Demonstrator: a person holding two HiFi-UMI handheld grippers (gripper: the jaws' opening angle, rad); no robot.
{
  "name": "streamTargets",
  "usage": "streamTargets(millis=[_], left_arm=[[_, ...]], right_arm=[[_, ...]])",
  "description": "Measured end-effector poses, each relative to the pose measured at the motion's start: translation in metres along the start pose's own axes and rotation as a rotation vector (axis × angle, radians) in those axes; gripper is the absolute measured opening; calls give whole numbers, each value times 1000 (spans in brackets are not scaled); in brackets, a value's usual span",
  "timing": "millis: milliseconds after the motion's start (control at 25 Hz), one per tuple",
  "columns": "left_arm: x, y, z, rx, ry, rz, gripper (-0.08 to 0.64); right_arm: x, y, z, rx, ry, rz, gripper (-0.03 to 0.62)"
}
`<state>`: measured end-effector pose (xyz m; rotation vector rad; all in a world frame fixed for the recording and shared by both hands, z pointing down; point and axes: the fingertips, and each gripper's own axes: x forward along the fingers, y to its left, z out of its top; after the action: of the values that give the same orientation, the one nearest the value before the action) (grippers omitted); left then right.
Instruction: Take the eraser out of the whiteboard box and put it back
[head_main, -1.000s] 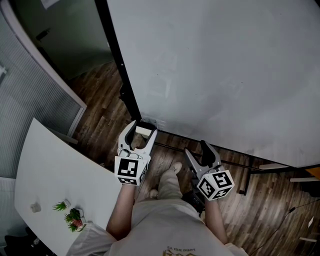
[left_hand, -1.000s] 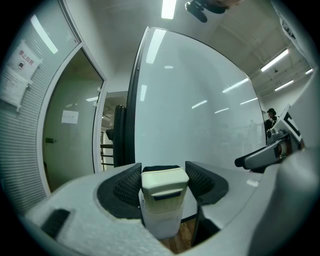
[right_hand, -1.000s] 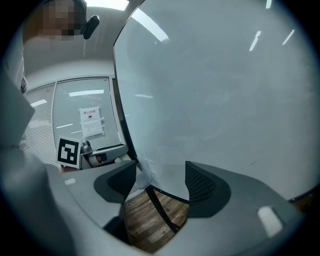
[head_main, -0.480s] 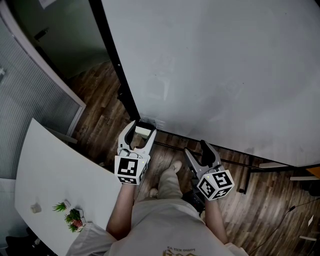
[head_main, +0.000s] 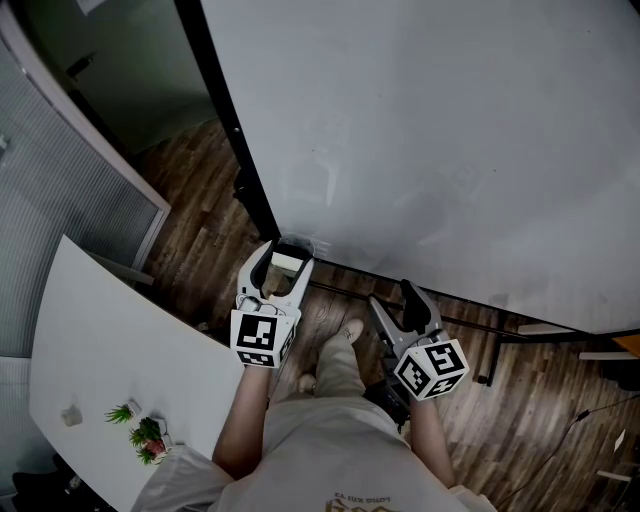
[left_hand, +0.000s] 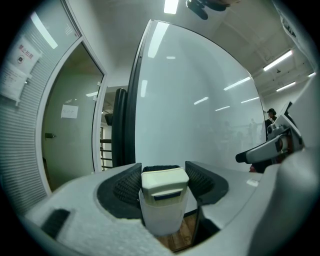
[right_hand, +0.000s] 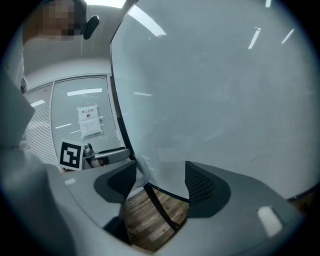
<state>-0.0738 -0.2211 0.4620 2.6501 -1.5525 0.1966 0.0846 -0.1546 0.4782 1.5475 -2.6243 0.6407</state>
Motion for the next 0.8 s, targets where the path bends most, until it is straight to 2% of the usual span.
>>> streamTargets(millis=[800], left_arm=[[9,0,-21,-8,25,-27,272]], right_arm=[[7,-2,-5,12,11,-1,304]])
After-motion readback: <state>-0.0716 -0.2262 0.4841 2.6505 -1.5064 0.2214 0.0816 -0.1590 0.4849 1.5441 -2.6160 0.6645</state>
